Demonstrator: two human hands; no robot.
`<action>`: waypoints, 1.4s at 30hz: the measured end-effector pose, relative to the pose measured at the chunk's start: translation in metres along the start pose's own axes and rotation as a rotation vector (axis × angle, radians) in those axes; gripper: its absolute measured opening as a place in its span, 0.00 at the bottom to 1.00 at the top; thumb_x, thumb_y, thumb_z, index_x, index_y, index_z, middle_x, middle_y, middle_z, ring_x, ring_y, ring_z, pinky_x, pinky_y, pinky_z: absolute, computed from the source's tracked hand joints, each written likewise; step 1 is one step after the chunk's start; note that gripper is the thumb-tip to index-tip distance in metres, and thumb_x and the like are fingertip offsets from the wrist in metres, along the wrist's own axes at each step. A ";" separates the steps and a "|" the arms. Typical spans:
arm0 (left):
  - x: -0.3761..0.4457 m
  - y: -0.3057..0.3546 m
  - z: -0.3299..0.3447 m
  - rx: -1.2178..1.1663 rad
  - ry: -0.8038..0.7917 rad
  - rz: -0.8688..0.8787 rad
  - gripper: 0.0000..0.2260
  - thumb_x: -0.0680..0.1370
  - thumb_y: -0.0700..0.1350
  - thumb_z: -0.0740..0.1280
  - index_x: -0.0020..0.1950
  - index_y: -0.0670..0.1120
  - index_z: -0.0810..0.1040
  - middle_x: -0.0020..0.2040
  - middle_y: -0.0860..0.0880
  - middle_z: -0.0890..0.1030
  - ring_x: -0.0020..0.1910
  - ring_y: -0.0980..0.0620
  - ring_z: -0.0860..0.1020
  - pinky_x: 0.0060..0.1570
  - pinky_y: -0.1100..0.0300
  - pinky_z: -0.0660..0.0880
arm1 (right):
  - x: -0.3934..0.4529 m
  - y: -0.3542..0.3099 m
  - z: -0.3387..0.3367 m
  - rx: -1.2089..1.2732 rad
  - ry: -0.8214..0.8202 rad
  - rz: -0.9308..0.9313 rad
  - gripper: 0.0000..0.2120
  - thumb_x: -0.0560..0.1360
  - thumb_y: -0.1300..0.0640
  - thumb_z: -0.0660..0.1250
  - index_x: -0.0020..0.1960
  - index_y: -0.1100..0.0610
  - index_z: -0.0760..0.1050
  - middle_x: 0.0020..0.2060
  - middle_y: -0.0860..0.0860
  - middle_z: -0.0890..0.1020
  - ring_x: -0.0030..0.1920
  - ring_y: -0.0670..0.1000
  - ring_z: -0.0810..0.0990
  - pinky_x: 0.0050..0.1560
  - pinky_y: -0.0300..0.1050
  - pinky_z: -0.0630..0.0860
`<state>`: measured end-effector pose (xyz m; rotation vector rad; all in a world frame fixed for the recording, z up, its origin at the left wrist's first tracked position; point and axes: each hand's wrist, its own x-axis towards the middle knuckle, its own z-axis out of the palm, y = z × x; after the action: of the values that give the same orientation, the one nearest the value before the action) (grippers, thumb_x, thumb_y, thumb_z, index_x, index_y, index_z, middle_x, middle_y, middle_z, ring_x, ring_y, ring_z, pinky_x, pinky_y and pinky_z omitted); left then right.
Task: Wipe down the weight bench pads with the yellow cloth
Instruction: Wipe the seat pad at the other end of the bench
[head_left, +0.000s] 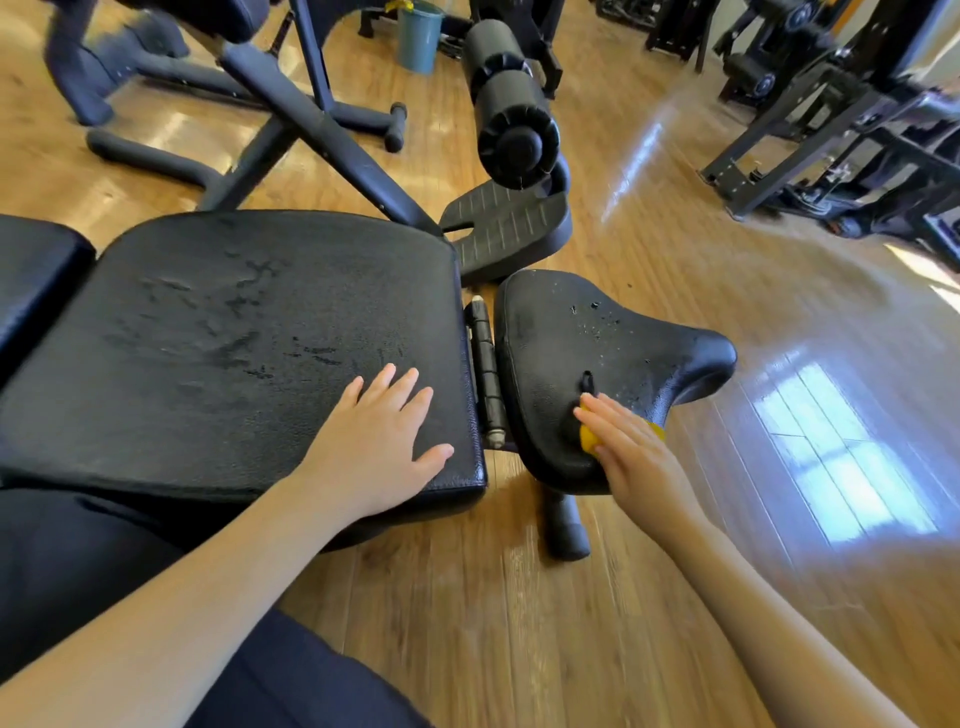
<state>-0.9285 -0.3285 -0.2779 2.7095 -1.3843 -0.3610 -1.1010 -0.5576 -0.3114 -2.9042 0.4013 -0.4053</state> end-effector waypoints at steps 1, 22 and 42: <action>0.000 0.000 0.000 -0.003 0.001 0.001 0.31 0.79 0.62 0.51 0.77 0.48 0.50 0.78 0.49 0.47 0.76 0.49 0.44 0.74 0.50 0.45 | -0.006 0.005 -0.001 0.044 0.060 0.065 0.19 0.76 0.57 0.55 0.64 0.58 0.72 0.65 0.51 0.72 0.68 0.47 0.65 0.70 0.32 0.53; 0.001 0.000 0.000 -0.020 0.017 -0.007 0.31 0.79 0.61 0.51 0.77 0.48 0.50 0.78 0.50 0.46 0.76 0.50 0.43 0.74 0.51 0.44 | 0.060 -0.022 0.005 -0.026 -0.019 0.317 0.19 0.79 0.60 0.55 0.70 0.57 0.65 0.71 0.53 0.65 0.73 0.53 0.60 0.71 0.46 0.55; 0.002 -0.003 0.002 -0.044 0.032 0.007 0.31 0.79 0.61 0.51 0.77 0.47 0.49 0.78 0.49 0.45 0.76 0.49 0.41 0.74 0.50 0.41 | 0.178 0.011 0.012 -0.031 -0.116 0.348 0.19 0.80 0.59 0.53 0.70 0.57 0.64 0.71 0.54 0.66 0.71 0.55 0.63 0.66 0.47 0.62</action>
<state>-0.9256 -0.3284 -0.2802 2.6623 -1.3614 -0.3425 -0.9352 -0.6175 -0.2820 -2.7891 0.8805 -0.1765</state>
